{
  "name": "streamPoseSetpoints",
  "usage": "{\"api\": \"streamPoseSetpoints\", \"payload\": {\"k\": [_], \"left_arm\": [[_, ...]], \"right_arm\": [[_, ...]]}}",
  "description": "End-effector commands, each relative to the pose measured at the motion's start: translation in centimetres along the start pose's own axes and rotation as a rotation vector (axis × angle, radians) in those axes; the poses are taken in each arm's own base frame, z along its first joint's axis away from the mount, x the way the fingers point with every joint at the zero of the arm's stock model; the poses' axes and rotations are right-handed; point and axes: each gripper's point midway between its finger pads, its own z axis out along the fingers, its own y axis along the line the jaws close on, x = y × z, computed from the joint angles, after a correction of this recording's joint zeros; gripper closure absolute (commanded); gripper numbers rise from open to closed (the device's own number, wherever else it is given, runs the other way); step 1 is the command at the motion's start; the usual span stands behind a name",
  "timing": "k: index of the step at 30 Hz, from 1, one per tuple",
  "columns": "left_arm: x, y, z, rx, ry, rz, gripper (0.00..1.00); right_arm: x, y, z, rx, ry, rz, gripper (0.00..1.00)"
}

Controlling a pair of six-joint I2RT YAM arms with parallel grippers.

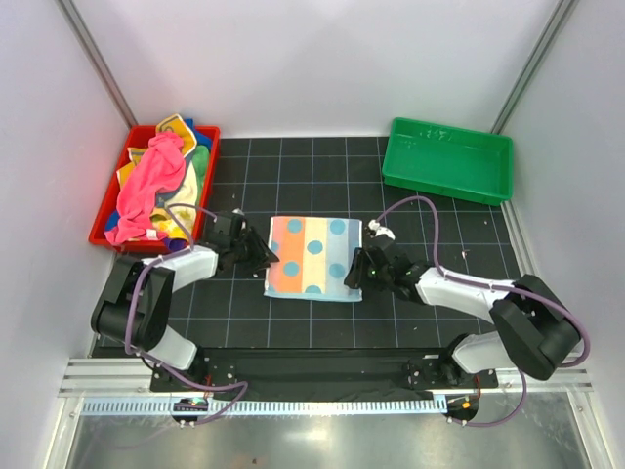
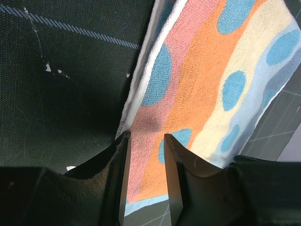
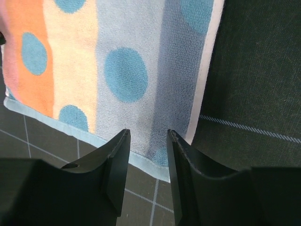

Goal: Fold and stack the towels
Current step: Fold the towel

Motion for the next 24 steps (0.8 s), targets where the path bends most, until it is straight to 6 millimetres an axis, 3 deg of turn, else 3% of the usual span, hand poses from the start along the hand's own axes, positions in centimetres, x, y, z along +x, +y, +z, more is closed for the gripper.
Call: {"api": "streamPoseSetpoints", "payload": {"k": [1,5,8,9,10,12,13,15,17,18,21,24], "left_arm": [[-1.5,-1.3,-1.3,0.020,-0.062,0.022,0.62],[-3.3,-4.1,-3.6,0.054,-0.104,0.056,0.60],[-5.4,-6.3,-4.6,0.088,-0.162,0.083,0.58],[-5.8,-6.7,-4.6,0.095,-0.169,0.090,0.57],[-6.9,-7.9,-4.8,0.118,-0.192,0.099,0.57],[-7.4,-8.2,-3.4,0.107,-0.172,0.113,0.57],[-8.4,-9.4,-3.2,0.125,-0.184,0.123,0.58],[-8.4,-9.4,-1.0,0.131,-0.138,0.132,0.59],[-9.8,-10.7,-0.2,0.154,-0.150,0.146,0.61],[-9.6,-10.2,1.4,0.142,-0.124,0.147,0.61],[-10.9,-10.7,3.0,0.148,-0.142,0.163,0.61],[-11.8,-9.1,5.2,0.082,-0.158,0.160,0.62]], "right_arm": [[-3.0,1.4,-1.3,-0.031,-0.074,-0.010,0.55],[-7.2,3.1,-1.9,-0.103,-0.109,0.014,0.55],[-9.8,2.7,-1.0,-0.126,-0.132,0.049,0.56],[-11.2,3.6,-1.0,-0.158,-0.140,0.050,0.59],[-11.3,3.3,0.2,-0.153,-0.120,0.056,0.60],[-13.5,4.0,0.9,-0.185,-0.145,0.060,0.63],[-13.4,3.6,2.5,-0.180,-0.122,0.071,0.64],[-14.9,4.1,3.5,-0.217,-0.125,0.087,0.66],[-15.3,4.0,5.6,-0.224,-0.105,0.103,0.67],[-15.8,3.9,6.3,-0.230,-0.110,0.111,0.67],[-16.2,3.3,8.7,-0.246,-0.089,0.142,0.69],[-16.3,2.4,10.2,-0.253,-0.083,0.182,0.69]]}}
